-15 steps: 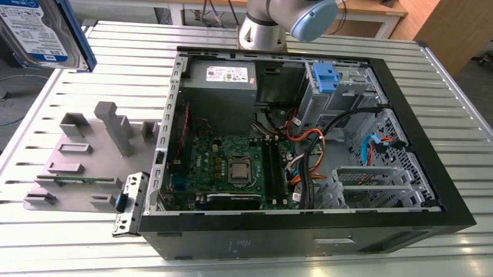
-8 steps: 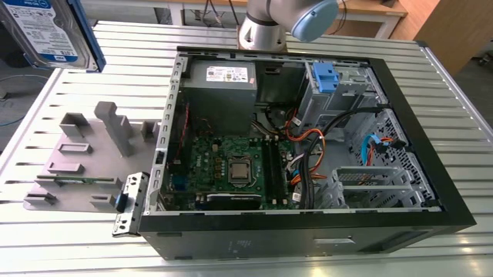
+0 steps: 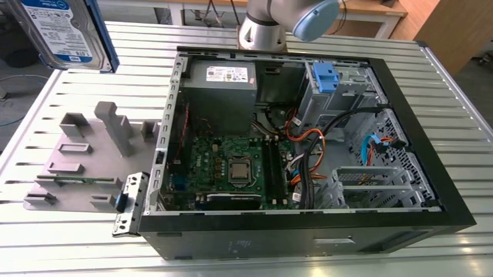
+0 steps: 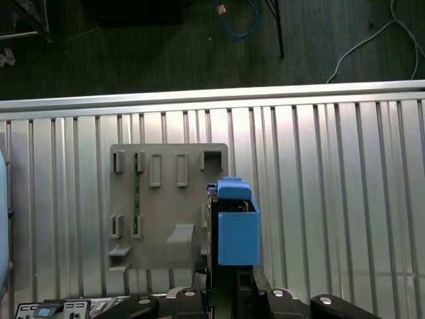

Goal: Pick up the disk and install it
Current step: 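Pick up the disk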

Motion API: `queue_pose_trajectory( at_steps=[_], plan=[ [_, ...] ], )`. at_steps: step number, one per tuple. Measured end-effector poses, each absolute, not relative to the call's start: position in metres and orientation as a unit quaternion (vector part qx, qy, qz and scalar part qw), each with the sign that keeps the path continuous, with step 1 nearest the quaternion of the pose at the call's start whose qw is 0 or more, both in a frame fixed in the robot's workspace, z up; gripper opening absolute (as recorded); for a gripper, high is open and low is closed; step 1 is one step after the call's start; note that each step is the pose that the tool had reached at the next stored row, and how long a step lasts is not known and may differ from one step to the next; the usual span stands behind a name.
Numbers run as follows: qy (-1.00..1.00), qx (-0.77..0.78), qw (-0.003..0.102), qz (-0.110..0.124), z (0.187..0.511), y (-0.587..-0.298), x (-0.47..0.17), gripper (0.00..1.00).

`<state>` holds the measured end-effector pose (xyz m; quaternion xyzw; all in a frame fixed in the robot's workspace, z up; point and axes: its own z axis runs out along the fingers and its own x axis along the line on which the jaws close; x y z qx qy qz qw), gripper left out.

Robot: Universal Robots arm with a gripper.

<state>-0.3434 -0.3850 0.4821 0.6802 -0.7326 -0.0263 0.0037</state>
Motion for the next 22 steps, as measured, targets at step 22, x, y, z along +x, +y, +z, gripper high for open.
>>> queue_pose_trajectory(
  at_steps=[22],
  plan=[
    [-0.733, 0.680, 0.004, -0.026, 0.482, -0.385, -0.275, 0.35]
  ],
)
